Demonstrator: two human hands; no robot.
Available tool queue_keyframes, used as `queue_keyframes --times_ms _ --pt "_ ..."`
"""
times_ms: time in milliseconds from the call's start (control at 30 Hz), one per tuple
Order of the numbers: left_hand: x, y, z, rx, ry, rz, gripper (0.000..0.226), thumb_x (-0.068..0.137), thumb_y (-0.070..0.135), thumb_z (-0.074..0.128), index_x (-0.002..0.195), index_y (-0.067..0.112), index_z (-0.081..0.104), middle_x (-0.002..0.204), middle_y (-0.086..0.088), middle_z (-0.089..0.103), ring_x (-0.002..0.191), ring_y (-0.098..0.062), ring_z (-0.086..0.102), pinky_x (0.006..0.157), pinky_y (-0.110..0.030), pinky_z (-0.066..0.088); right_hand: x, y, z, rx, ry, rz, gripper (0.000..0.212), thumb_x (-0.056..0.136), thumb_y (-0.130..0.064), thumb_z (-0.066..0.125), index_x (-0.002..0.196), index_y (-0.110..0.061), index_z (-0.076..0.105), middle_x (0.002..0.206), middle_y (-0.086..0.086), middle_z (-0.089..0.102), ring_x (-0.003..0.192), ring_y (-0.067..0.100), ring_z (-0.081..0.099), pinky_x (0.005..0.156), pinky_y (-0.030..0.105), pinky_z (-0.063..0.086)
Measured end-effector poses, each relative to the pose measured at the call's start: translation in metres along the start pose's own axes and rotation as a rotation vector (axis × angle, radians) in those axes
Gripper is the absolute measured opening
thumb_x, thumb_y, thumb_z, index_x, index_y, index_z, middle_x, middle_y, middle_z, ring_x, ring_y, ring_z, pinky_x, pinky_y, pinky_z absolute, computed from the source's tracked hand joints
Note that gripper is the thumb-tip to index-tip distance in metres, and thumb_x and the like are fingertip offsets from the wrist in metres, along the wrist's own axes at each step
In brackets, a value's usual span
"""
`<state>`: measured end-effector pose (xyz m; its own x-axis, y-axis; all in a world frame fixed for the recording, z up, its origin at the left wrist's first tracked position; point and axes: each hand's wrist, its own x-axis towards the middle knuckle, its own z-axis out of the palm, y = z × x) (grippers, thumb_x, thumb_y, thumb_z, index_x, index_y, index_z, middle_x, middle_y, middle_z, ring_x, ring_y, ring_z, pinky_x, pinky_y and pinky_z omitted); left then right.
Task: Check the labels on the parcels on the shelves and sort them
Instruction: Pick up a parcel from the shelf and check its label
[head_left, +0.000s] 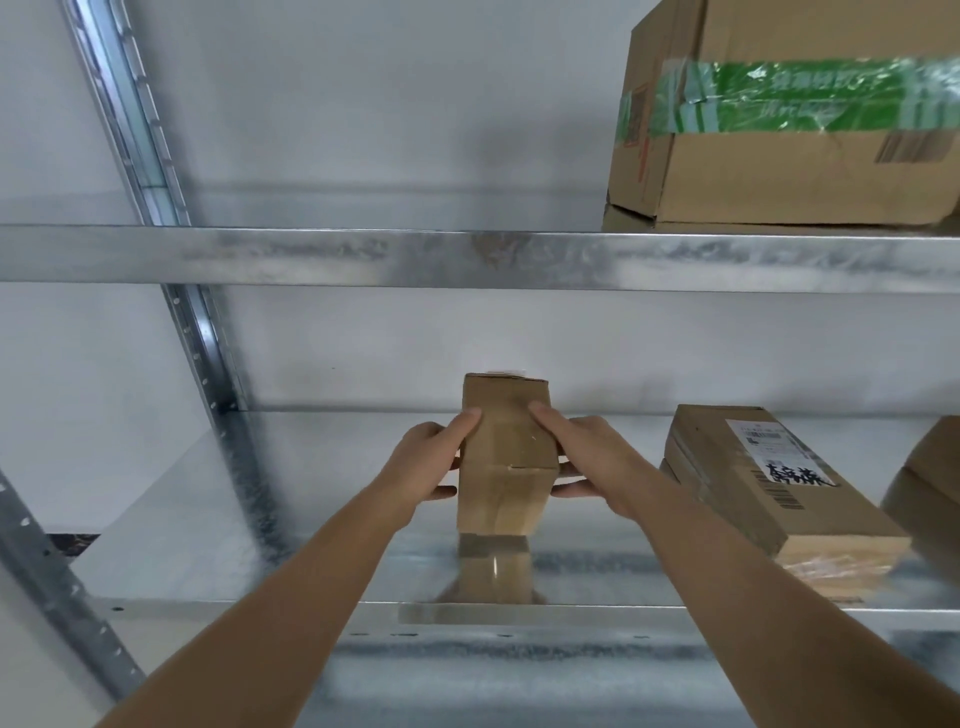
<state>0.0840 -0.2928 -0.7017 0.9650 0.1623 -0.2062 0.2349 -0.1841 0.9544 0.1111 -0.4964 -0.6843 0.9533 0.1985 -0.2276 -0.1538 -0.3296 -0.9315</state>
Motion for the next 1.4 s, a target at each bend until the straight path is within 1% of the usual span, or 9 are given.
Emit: queue_keyframes --times_ms 100,167,300,433,567,733,933,1167,1400 --pt "0.0 0.012 -0.009 0.01 -0.105 -0.055 0.056 0.084 0.066 0.068 0.11 0.018 0.075 0.102 0.003 0.079 0.101 -0.018 0.074 0.092 -0.045 0.06 0.003 -0.008 -0.008 -0.075 -0.055 0.027 0.052 0.091 -0.058 0.064 0.105 -0.01 0.076 0.093 0.004 0.079 0.079 0.022 0.077 0.087 0.041 0.062" --pt "0.0 0.014 -0.012 0.033 -0.136 -0.107 0.051 0.084 0.063 0.071 0.106 0.017 0.077 0.099 0.001 0.079 0.099 -0.021 0.074 0.09 -0.045 0.061 0.007 -0.009 -0.009 -0.094 -0.101 0.08 0.051 0.091 -0.055 0.067 0.107 -0.007 0.075 0.095 0.009 0.078 0.076 0.024 0.077 0.084 0.042 0.063" --pt "0.005 0.008 -0.014 0.051 -0.18 -0.194 0.053 0.082 0.059 0.076 0.11 0.014 0.076 0.109 -0.006 0.076 0.102 -0.028 0.072 0.086 -0.05 0.062 0.017 -0.005 -0.004 -0.108 -0.178 0.194 0.068 0.085 -0.058 0.073 0.122 -0.002 0.065 0.112 0.02 0.073 0.088 0.033 0.077 0.074 0.043 0.064" --pt "0.012 0.009 -0.018 0.003 -0.285 -0.286 0.065 0.079 0.058 0.079 0.116 0.005 0.071 0.12 -0.016 0.07 0.105 -0.038 0.071 0.088 -0.055 0.06 0.025 -0.011 0.003 -0.105 -0.182 0.225 0.068 0.083 -0.06 0.074 0.119 -0.003 0.067 0.119 0.021 0.068 0.087 0.036 0.076 0.068 0.045 0.064" --pt "0.019 0.011 -0.017 0.008 -0.324 -0.325 0.071 0.078 0.058 0.079 0.12 0.002 0.067 0.122 -0.019 0.068 0.107 -0.04 0.07 0.09 -0.059 0.058 0.025 -0.015 0.003 -0.107 -0.203 0.25 0.068 0.083 -0.057 0.076 0.116 0.002 0.067 0.112 0.024 0.07 0.086 0.038 0.076 0.074 0.048 0.064" --pt "0.025 0.011 -0.021 -0.022 -0.364 -0.346 0.08 0.069 0.054 0.088 0.124 0.001 0.066 0.125 -0.023 0.066 0.108 -0.044 0.069 0.09 -0.063 0.057 0.025 -0.014 0.001 -0.092 -0.227 0.254 0.069 0.082 -0.054 0.077 0.117 0.004 0.066 0.107 0.025 0.073 0.087 0.039 0.076 0.076 0.049 0.064" --pt "0.024 0.012 -0.019 -0.037 -0.362 -0.344 0.08 0.063 0.05 0.091 0.123 0.003 0.067 0.125 -0.021 0.066 0.107 -0.043 0.07 0.089 -0.064 0.056 0.027 -0.014 0.001 -0.097 -0.254 0.249 0.067 0.083 -0.052 0.077 0.118 0.004 0.065 0.11 0.026 0.072 0.091 0.041 0.075 0.084 0.055 0.061" --pt "0.023 0.009 -0.017 -0.057 -0.344 -0.353 0.068 0.071 0.044 0.089 0.119 0.002 0.069 0.121 -0.022 0.069 0.104 -0.043 0.072 0.088 -0.065 0.056 0.028 -0.012 0.002 -0.089 -0.272 0.238 0.058 0.088 -0.046 0.076 0.116 0.005 0.066 0.111 0.027 0.071 0.091 0.042 0.075 0.085 0.057 0.06" --pt "0.027 0.009 -0.018 -0.054 -0.354 -0.356 0.075 0.065 0.045 0.09 0.122 0.002 0.068 0.122 -0.022 0.069 0.104 -0.043 0.071 0.087 -0.064 0.057 0.03 -0.012 0.001 -0.089 -0.282 0.234 0.056 0.09 -0.045 0.074 0.116 0.005 0.066 0.111 0.027 0.071 0.092 0.042 0.075 0.086 0.058 0.06"
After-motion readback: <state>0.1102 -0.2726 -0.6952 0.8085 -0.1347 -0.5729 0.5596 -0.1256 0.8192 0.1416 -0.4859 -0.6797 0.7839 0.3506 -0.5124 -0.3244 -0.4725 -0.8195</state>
